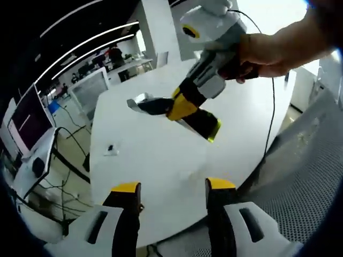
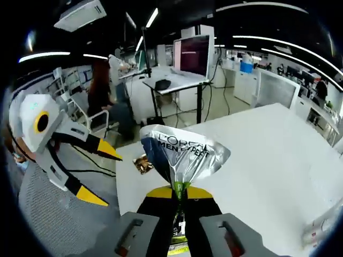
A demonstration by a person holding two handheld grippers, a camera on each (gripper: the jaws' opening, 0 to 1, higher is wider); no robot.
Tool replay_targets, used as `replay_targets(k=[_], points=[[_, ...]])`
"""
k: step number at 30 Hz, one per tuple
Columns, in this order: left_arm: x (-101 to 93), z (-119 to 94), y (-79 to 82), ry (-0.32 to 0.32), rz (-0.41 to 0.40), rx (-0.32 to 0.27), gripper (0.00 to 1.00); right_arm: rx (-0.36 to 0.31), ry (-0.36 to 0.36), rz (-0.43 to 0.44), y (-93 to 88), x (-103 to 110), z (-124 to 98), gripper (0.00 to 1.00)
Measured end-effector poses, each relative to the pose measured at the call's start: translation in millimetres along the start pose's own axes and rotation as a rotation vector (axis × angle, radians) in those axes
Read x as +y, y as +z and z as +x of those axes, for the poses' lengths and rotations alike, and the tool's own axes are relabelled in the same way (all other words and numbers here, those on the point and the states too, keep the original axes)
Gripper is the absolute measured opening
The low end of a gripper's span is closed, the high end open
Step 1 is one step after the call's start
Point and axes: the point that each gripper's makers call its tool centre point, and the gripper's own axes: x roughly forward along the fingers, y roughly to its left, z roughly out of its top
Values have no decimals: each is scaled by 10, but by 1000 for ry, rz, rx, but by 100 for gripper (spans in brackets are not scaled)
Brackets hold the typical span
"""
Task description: Arrange the skincare products in the storage area until every visible bottle or jar stands upright without overlapping.
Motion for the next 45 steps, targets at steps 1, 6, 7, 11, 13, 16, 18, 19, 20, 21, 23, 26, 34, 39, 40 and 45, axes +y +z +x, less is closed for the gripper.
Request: replay_targets(k=[1, 6, 7, 11, 13, 16, 18, 19, 20, 21, 23, 26, 34, 39, 40, 45], points=[[4, -8, 23, -5, -26, -6, 47, -16, 4, -23, 24, 45, -74, 0], [3, -120, 321, -66, -133, -109, 48, -75, -18, -58, 91, 158, -343, 0], [-25, -161, 440, -104, -191, -154, 48, -83, -27, -69, 100, 167, -381, 0], [-263, -282, 838, -319, -463, -316, 46, -125, -51, -71, 119, 229, -561, 0], [-342, -307, 934, -391, -542, -365, 49, -131, -55, -72, 99, 261, -612, 0], [-372, -342, 1047, -449, -677, -433, 46, -139, -79, -76, 39, 291, -708, 0], [-383, -367, 1101, -489, -762, -466, 42, -144, -88, -70, -19, 327, -760, 0], [-414, -373, 1110, -509, -776, -464, 40, -146, -90, -71, -37, 349, -774, 0], [-425, -373, 1115, -522, -793, -462, 38, -144, -94, -73, -67, 383, -787, 0], [-441, -355, 1103, -522, -781, -449, 36, -144, -94, -70, -82, 420, -789, 0], [-495, -344, 1107, -540, -774, -435, 34, -146, -94, -69, -85, 495, -777, 0], [-536, -323, 1067, -549, -769, -413, 30, -145, -98, -87, -53, 577, -754, 0], [-413, -342, 988, -504, -820, -443, 14, -104, -136, -103, -11, 661, -661, 0], [-378, -363, 967, -523, -878, -438, 6, -109, -115, -83, -5, 687, -657, 6], [-378, -367, 971, -525, -877, -438, 5, -111, -111, -77, -4, 674, -662, 8], [-346, -389, 974, -537, -871, -434, 2, -144, -50, 45, -20, 628, -734, 25]])
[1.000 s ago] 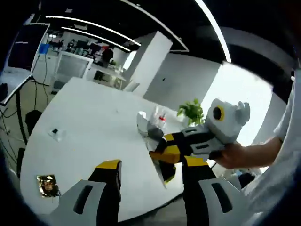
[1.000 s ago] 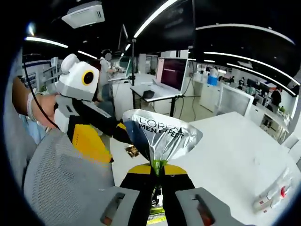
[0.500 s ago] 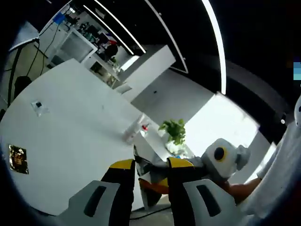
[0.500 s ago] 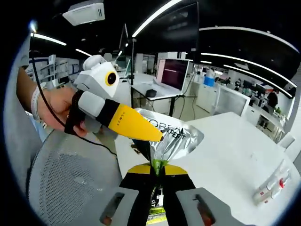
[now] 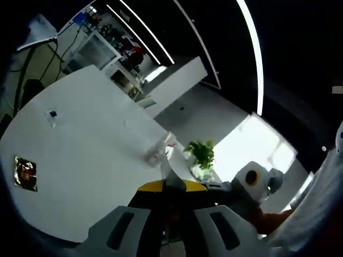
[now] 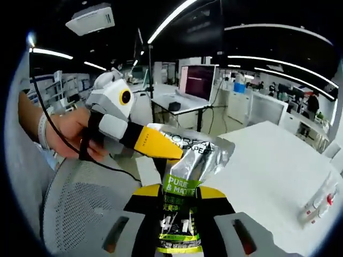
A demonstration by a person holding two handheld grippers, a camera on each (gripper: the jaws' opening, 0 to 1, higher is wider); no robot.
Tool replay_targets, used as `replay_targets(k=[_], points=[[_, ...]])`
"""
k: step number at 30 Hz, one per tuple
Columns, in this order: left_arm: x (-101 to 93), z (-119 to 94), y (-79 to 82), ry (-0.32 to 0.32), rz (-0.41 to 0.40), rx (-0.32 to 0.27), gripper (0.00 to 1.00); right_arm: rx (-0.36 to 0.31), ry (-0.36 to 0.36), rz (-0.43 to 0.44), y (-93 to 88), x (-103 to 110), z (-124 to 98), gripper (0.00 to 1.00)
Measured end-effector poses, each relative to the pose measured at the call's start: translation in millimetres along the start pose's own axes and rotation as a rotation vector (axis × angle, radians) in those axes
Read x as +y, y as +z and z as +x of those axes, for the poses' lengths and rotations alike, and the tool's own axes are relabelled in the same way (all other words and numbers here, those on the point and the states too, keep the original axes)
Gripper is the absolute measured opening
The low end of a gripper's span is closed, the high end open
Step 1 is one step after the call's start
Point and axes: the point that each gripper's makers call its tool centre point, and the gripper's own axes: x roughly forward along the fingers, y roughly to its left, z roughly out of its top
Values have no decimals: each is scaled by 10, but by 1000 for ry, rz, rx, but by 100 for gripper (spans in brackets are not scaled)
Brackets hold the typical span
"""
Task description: Arrange the skincare products in the storage area until every visible bottle or jar stands upright without overlapping.
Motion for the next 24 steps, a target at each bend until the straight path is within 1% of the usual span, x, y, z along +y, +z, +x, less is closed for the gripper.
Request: replay_targets(k=[2, 4, 5, 7, 8, 9, 10, 11, 12, 13, 14, 15, 16, 17, 18, 19, 20, 21, 23, 24], points=[[-13, -2, 15, -15, 4, 14, 1, -6, 15, 18, -10, -47, -53, 33], [-43, 4, 26, -31, 26, 32, 1, -8, 15, 7, -24, -88, -107, 42], [-55, 7, 33, -38, 32, 40, 1, -6, 23, 6, -35, -101, -129, 45], [-94, 17, 54, -63, 38, 57, 1, -41, 71, 67, -11, -98, -189, 48], [-102, 16, 74, -82, 42, 70, 1, -59, 107, 112, -2, -92, -228, 48], [-126, 17, 69, -101, 44, 87, 1, -64, 149, 137, -3, -65, -255, 49], [-155, 10, 45, -125, 49, 118, 1, -80, 192, 191, 9, -49, -292, 50], [-158, 16, 48, -126, 59, 126, 1, -88, 223, 209, 15, -32, -315, 51], [-209, 10, 16, -154, 80, 158, 1, -99, 271, 241, 20, 3, -350, 52], [-238, 9, -3, -170, 88, 177, 1, -108, 298, 268, 27, 17, -374, 52], [-284, 9, -16, -193, 94, 191, 1, -113, 347, 322, 34, 55, -409, 51], [-358, 3, -55, -231, 93, 221, 1, -115, 362, 347, 37, 65, -421, 49], [-430, 5, -82, -269, 98, 238, 1, -129, 399, 405, 56, 82, -446, 44], [-482, -5, -120, -297, 93, 263, 1, -137, 422, 443, 66, 93, -459, 39], [-515, 7, -132, -310, 102, 268, 1, -111, 447, 481, 26, 119, -472, 33], [-522, 14, -134, -311, 102, 268, 1, -112, 460, 474, 23, 130, -479, 28], [-516, 30, -154, -302, 110, 278, 1, -130, 494, 489, 54, 172, -507, 24], [-518, 42, -176, -306, 102, 289, 1, -115, 509, 476, 37, 210, -519, 19], [-523, 34, -201, -319, 92, 302, 1, -101, 518, 485, 10, 204, -543, 14], [-518, 32, -203, -319, 91, 303, 1, -106, 519, 485, 10, 188, -553, 8]])
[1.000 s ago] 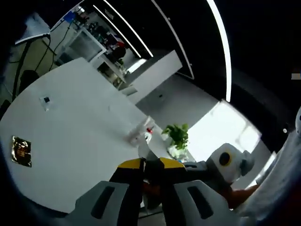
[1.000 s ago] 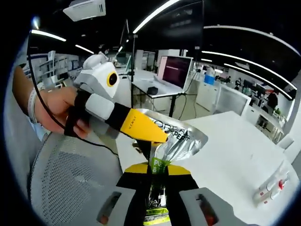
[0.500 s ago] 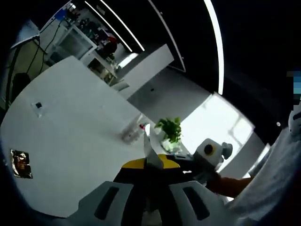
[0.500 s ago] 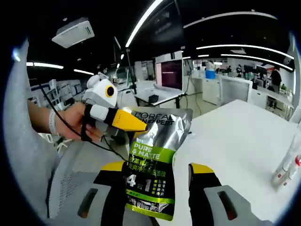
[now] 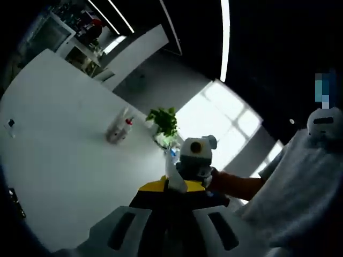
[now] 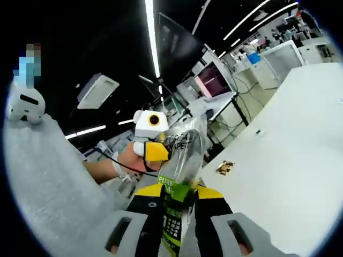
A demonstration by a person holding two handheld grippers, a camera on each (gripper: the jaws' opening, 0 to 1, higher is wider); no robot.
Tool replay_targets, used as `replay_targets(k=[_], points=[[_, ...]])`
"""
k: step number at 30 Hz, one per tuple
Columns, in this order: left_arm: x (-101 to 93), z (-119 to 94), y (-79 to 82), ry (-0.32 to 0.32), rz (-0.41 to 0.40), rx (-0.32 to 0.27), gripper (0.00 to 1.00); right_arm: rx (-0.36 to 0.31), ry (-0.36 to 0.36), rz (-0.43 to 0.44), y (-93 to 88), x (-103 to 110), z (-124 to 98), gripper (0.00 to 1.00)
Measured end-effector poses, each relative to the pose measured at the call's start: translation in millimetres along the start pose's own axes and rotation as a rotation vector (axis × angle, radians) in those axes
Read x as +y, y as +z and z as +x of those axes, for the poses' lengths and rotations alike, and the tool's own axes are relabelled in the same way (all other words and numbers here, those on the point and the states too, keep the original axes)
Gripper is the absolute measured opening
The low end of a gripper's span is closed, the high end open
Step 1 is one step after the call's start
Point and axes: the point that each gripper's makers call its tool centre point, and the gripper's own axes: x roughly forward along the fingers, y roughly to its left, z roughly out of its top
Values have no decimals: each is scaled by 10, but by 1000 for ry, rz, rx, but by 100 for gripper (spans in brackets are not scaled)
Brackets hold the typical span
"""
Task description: Arrange the skincare products in the storage area until every visible bottle or jar stands upright without overlapping.
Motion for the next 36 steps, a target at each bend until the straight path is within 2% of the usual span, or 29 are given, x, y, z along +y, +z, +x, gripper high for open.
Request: replay_targets(k=[1, 3, 4, 6, 11, 15, 18, 20, 21, 23, 25, 33, 36], points=[[14, -26, -1, -10, -21, -5, 1, -47, 54, 76, 69, 69, -52, 1], [-16, -23, 28, -37, -76, -25, 2, -94, 123, 130, 144, 170, -86, 0], [-36, -20, 34, -47, -96, -27, 2, -99, 107, 139, 140, 135, -87, 0], [-18, -14, 30, -41, -84, -20, 2, -107, 107, 153, 129, 107, -96, 0], [-34, -17, 67, -59, -107, -39, 3, -230, 144, 294, 261, 68, -170, 0], [-43, -20, 90, -73, -113, -66, 2, -283, 150, 331, 303, 54, -201, 0], [-50, 26, 82, -88, -141, -90, 17, -339, 162, 373, 339, 45, -193, 0], [-46, 98, 6, -74, -165, -67, 32, -407, 186, 409, 427, 52, -212, 0], [-47, 129, -35, -67, -161, -53, 33, -434, 195, 427, 462, 53, -212, 0], [-81, 151, -83, -85, -152, -35, 18, -427, 198, 421, 451, 70, -177, 0], [-132, 151, -70, -116, -172, -42, 6, -425, 177, 408, 450, 56, -152, 0], [-112, 84, -66, -109, -209, -26, 0, -408, 159, 405, 445, 53, -157, 0], [-112, 58, -58, -113, -216, -20, 0, -385, 151, 355, 424, 85, -132, 0]])
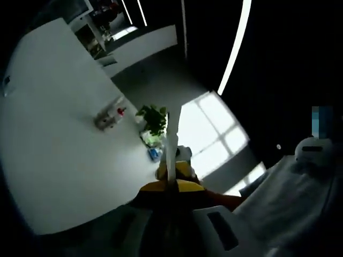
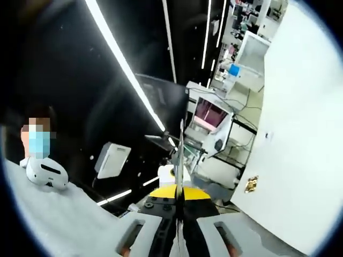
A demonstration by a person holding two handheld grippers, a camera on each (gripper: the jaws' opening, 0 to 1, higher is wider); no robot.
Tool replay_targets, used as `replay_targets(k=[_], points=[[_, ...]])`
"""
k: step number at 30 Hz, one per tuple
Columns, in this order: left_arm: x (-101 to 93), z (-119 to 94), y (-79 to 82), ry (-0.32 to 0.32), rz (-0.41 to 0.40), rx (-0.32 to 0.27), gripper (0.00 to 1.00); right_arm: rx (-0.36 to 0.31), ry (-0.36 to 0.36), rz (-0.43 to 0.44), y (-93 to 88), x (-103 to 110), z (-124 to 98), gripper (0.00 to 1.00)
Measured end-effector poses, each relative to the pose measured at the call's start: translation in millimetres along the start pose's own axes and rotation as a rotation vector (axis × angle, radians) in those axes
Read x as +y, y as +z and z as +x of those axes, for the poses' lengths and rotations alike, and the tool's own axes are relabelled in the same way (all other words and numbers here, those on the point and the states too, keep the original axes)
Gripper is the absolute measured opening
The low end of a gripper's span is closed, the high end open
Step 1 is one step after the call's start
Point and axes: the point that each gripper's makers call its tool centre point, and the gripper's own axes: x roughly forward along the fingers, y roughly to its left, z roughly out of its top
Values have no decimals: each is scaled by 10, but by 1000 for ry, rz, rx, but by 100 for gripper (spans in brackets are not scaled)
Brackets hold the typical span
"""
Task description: Arrange the skincare products in the storage area until every visible bottle or jar stands upright without overlapping.
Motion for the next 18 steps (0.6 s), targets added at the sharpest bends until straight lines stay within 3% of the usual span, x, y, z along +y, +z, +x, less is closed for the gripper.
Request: replay_targets(k=[4, 5, 7, 9, 12, 15, 17, 18], points=[[14, -25, 37, 1, -44, -9, 0, 96, -17, -44, -140, -24, -7, 3], [26, -28, 69, 6, -94, -26, 0, 134, -35, -60, -203, -40, -8, 5], [14, -24, 80, -10, -117, -29, 0, 169, -31, -71, -265, -15, 4, 0], [-4, -22, 84, -14, -102, -37, 0, 148, -22, -61, -236, 13, 7, 0], [0, 0, 181, -14, -83, -112, 0, 102, -26, -36, -186, -18, -6, 0], [-8, 29, 170, -18, -93, -102, 2, 79, -17, -12, -210, -4, 13, 0], [42, 32, 164, 19, -78, -98, 3, 69, -24, 1, -225, -7, 26, 0], [29, 26, 150, 9, -108, -88, 2, 69, -28, 3, -235, -6, 29, 0]])
